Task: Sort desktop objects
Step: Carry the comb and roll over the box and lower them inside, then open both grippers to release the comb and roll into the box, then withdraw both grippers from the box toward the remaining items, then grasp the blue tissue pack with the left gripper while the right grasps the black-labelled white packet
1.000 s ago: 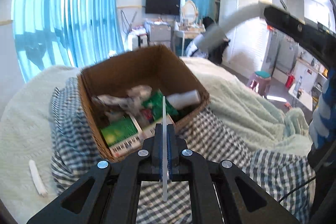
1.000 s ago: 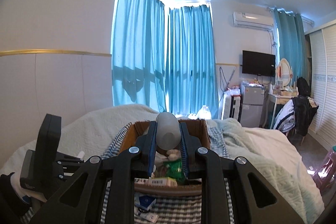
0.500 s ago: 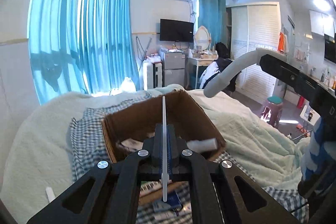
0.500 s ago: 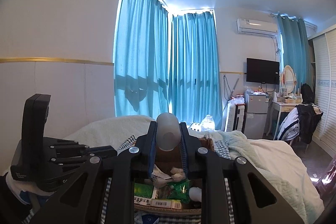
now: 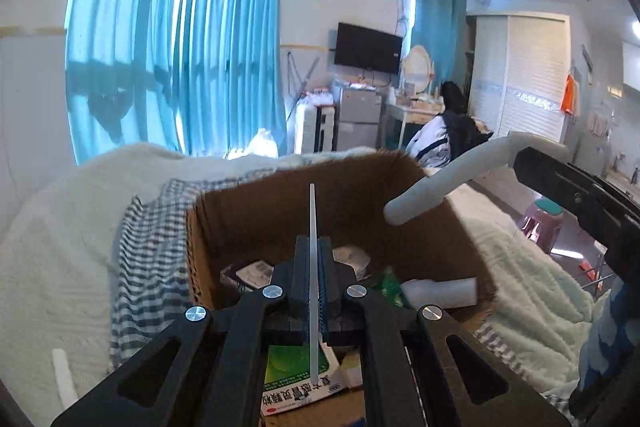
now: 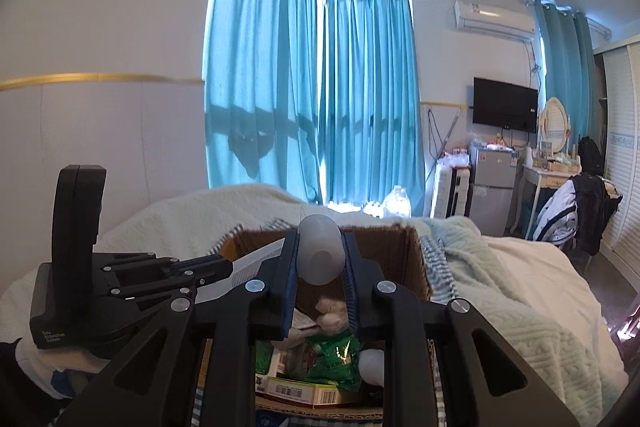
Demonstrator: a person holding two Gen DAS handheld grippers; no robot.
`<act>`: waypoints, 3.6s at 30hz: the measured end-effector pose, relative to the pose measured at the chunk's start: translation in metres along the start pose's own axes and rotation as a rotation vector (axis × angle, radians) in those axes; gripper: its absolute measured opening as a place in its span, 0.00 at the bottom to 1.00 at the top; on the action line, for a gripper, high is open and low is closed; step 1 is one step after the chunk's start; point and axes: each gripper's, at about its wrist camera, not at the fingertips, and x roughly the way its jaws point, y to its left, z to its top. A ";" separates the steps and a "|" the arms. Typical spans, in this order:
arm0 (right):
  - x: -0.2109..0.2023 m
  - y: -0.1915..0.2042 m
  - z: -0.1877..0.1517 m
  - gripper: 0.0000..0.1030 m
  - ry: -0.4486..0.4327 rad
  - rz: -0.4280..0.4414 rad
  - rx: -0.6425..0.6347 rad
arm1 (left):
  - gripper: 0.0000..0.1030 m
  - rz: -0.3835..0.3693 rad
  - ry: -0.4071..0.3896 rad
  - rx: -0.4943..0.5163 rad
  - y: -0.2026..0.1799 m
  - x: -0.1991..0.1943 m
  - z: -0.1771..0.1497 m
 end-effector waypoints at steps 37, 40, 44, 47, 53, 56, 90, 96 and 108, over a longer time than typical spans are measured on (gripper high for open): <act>-0.021 -0.033 -0.029 1.00 -0.020 -0.147 0.059 | 1.00 0.152 -0.127 -0.055 0.007 -0.050 -0.003; -0.032 -0.034 -0.037 1.00 -0.012 -0.151 0.060 | 1.00 0.164 -0.130 -0.054 0.005 -0.056 -0.010; -0.043 -0.035 -0.048 1.00 0.004 -0.143 0.073 | 1.00 0.220 -0.164 -0.064 0.003 -0.066 -0.022; -0.050 -0.033 -0.053 1.00 0.005 -0.160 0.068 | 1.00 0.211 -0.153 -0.071 0.002 -0.072 -0.031; -0.058 -0.025 -0.068 1.00 0.067 -0.152 0.035 | 1.00 0.180 -0.070 -0.088 0.000 -0.077 -0.061; -0.054 -0.019 -0.079 1.00 0.165 -0.104 0.006 | 1.00 0.165 -0.015 -0.080 -0.006 -0.072 -0.075; -0.009 0.042 -0.223 0.85 0.906 0.156 -0.193 | 1.00 0.125 0.476 0.056 -0.048 0.074 -0.162; -0.001 0.056 -0.243 0.46 0.984 0.165 -0.268 | 0.70 0.089 0.490 0.012 -0.041 0.075 -0.164; -0.013 0.038 -0.228 0.05 0.914 0.146 -0.186 | 0.69 0.064 0.429 0.037 -0.053 0.033 -0.157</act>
